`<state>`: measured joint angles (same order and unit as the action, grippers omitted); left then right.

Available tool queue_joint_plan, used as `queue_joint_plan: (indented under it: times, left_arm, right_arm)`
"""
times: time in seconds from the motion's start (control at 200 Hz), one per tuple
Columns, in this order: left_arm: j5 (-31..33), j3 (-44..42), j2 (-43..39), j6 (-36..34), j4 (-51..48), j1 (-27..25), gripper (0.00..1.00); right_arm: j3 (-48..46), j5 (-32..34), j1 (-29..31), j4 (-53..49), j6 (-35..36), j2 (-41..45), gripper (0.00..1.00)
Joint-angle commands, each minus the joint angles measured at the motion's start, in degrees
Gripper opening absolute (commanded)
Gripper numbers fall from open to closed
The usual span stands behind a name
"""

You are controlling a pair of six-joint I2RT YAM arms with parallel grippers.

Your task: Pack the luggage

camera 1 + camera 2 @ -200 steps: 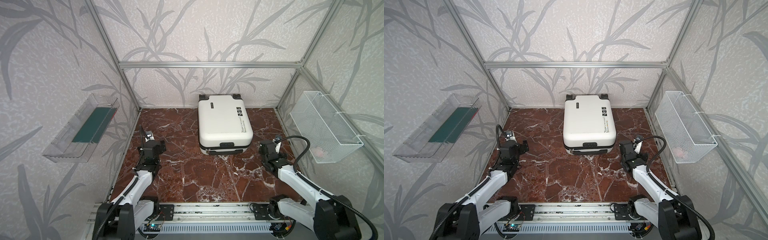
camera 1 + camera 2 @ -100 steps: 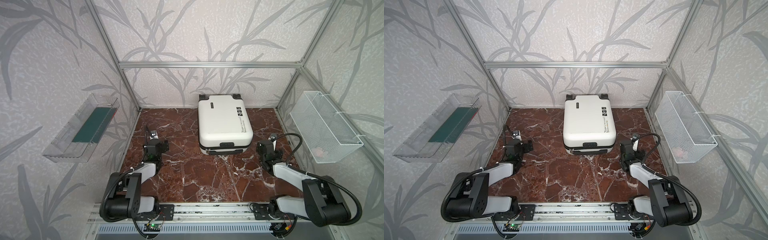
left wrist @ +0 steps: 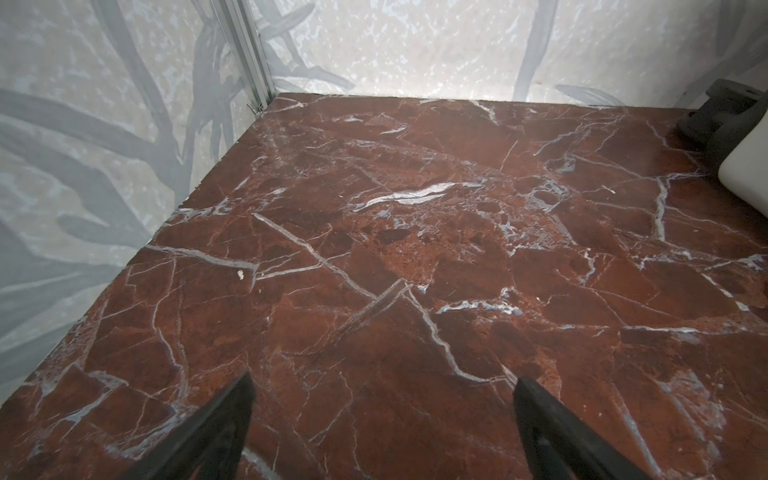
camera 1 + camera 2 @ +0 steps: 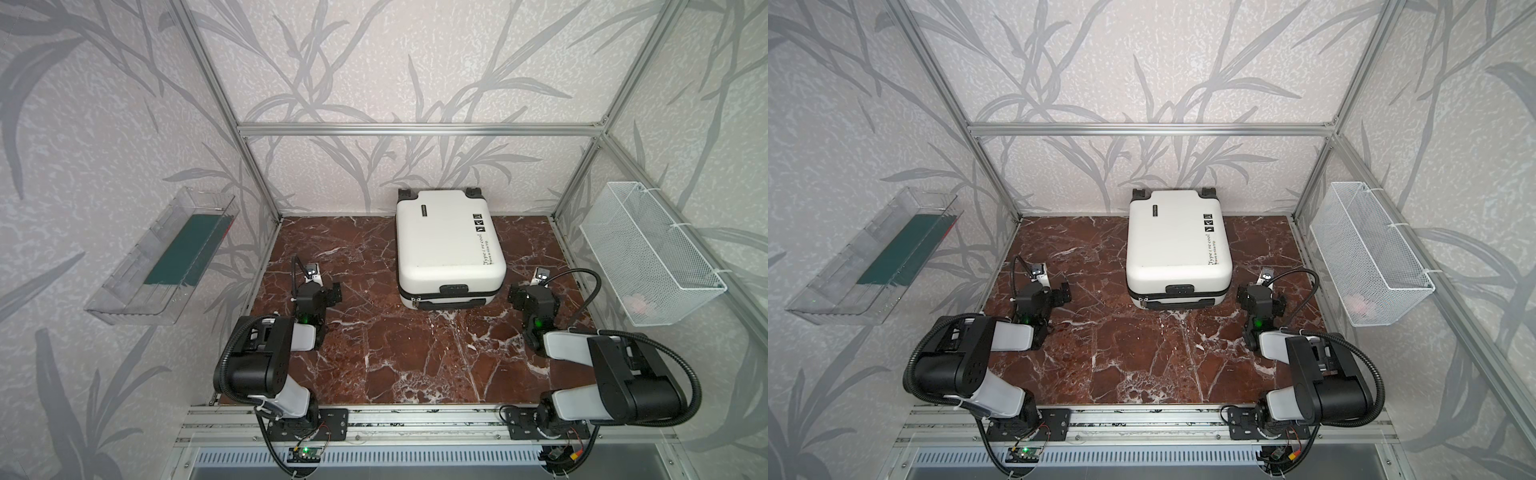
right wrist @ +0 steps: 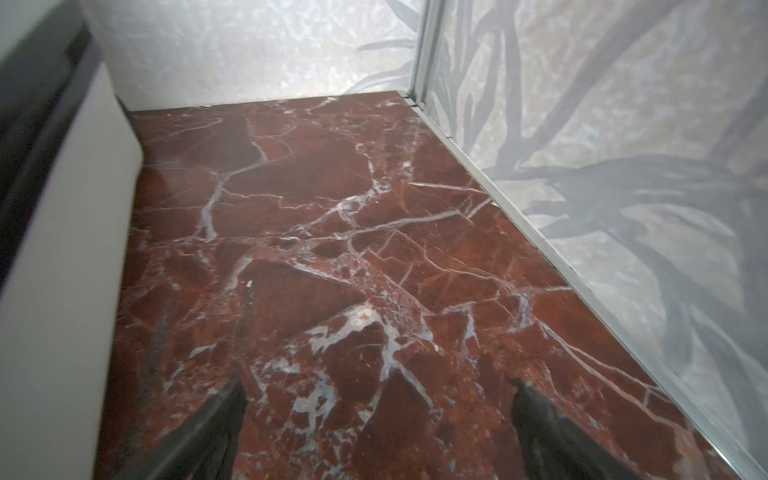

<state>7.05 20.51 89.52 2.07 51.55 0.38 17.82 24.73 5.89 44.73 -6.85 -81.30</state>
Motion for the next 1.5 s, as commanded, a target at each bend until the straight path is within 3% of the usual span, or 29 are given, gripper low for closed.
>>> queue_joint_plan:
  times: [0.0,0.11,0.185,0.295,0.38,0.505,0.615,1.494]
  left_arm:
    - [-2.9,1.0,0.0,-0.3,2.1,1.5,0.99]
    - [-3.8,1.1,0.0,0.0,2.2,2.0,0.99]
    - [-3.9,1.0,0.1,0.1,2.2,2.1,0.99]
    - [-4.1,1.1,0.1,0.2,2.0,2.2,0.99]
    - [-4.1,1.2,0.1,0.2,1.9,2.2,0.99]
    - [-4.0,1.1,0.1,0.1,2.1,2.2,0.99]
    - [-3.9,1.1,0.1,0.1,2.2,2.1,0.99]
    - [-4.8,0.9,0.1,-0.3,2.6,2.1,0.99]
  right_arm:
    - [-1.3,-7.4,-0.1,8.8,4.1,-0.1,0.99]
    - [-2.3,-13.2,-0.1,12.5,6.9,-3.5,0.99]
    - [-4.2,-13.0,-0.1,29.7,7.9,-12.3,0.99]
    - [1.6,-16.0,-0.9,6.9,6.9,-5.0,0.99]
    - [2.4,-17.6,-0.6,13.5,8.7,-9.6,0.99]
    - [4.7,-17.5,-0.6,3.6,8.1,-6.2,0.99]
    - [3.8,-17.8,-0.5,7.0,8.4,-7.3,0.99]
    - [4.0,-17.7,-0.4,6.1,8.5,-6.9,0.99]
